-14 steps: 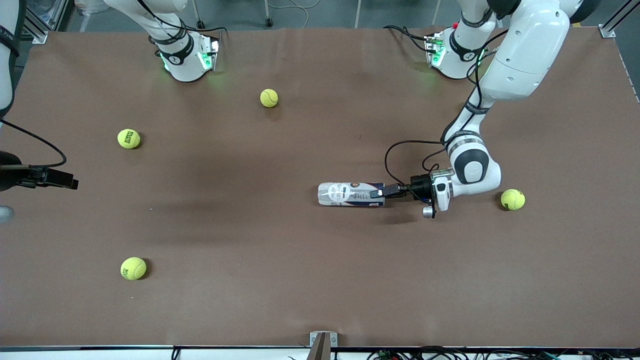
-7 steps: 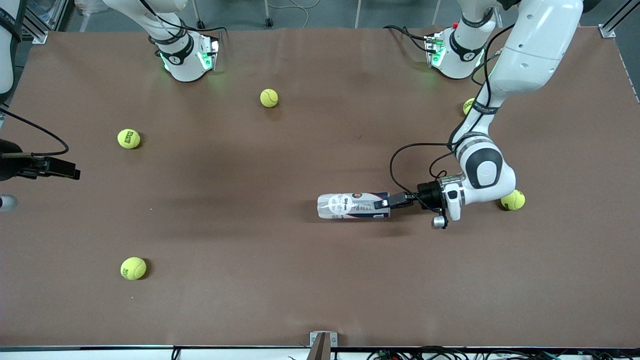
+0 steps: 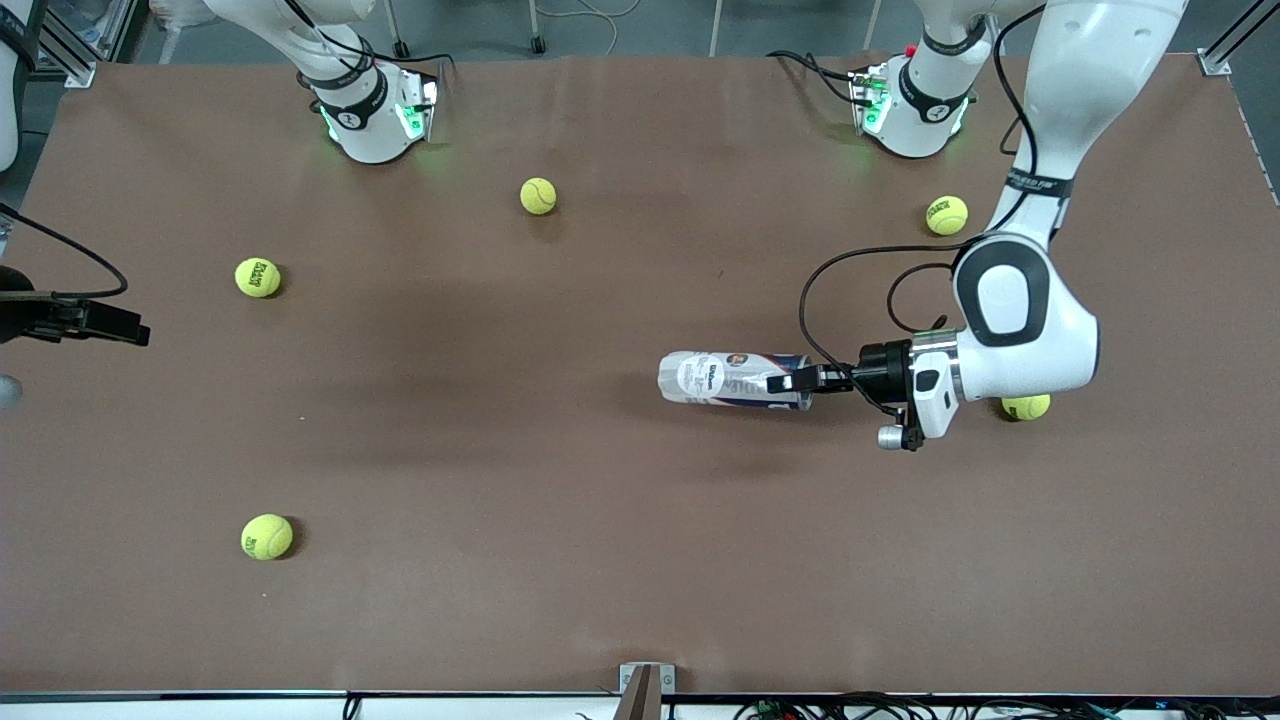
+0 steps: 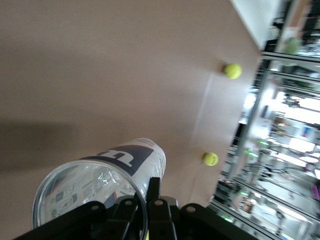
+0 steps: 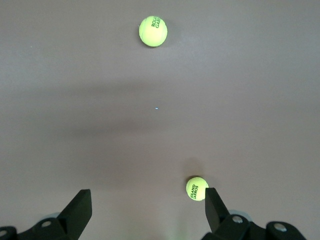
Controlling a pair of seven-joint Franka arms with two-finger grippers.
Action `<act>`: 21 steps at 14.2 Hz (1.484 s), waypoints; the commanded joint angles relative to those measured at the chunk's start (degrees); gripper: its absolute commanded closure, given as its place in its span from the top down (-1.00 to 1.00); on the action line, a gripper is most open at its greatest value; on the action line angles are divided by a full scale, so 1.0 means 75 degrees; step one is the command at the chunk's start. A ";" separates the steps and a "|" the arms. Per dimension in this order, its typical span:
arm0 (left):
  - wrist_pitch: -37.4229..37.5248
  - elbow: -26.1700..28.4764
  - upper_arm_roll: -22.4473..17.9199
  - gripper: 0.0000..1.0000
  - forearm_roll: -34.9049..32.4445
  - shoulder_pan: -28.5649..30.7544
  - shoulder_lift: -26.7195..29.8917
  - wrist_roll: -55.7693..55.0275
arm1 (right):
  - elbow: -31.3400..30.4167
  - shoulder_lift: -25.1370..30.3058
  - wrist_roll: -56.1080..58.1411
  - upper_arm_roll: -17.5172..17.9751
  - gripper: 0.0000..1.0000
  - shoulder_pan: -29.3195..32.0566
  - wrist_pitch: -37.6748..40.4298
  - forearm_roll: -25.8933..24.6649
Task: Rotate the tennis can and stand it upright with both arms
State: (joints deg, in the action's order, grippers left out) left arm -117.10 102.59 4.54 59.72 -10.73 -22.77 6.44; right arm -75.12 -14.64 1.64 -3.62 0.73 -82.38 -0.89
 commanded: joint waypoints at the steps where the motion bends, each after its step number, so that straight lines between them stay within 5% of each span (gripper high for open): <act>1: -0.0066 -0.0867 -0.0007 -0.98 -0.1816 -0.0583 0.0072 -0.2466 | -0.2295 0.1621 -0.0019 -0.0115 1.00 -0.0133 -0.1071 0.0013; 11: -0.0019 -0.2731 -0.0031 -0.98 -0.7174 -0.3196 -0.0782 -0.8529 | -0.1751 0.2186 0.0051 -0.0091 1.00 -0.0098 0.0143 0.0037; 17: -0.0007 -0.3646 -0.0136 -0.98 -0.8688 -0.4451 -0.1708 -0.9518 | -0.1702 0.2221 0.0098 -0.0056 1.00 -0.0075 0.0250 0.0235; 21: -0.0007 -0.3753 -0.0861 -0.98 -0.8819 -0.5399 -0.2025 -0.9542 | -0.1714 0.2257 0.0601 -0.0103 1.00 -0.0004 0.0156 0.0388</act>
State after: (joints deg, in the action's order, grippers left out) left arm -117.78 76.72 1.31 -5.24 -47.64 -35.94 -64.53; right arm -87.66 1.42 3.71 -4.06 0.32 -81.05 0.78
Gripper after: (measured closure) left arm 0.969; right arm 0.000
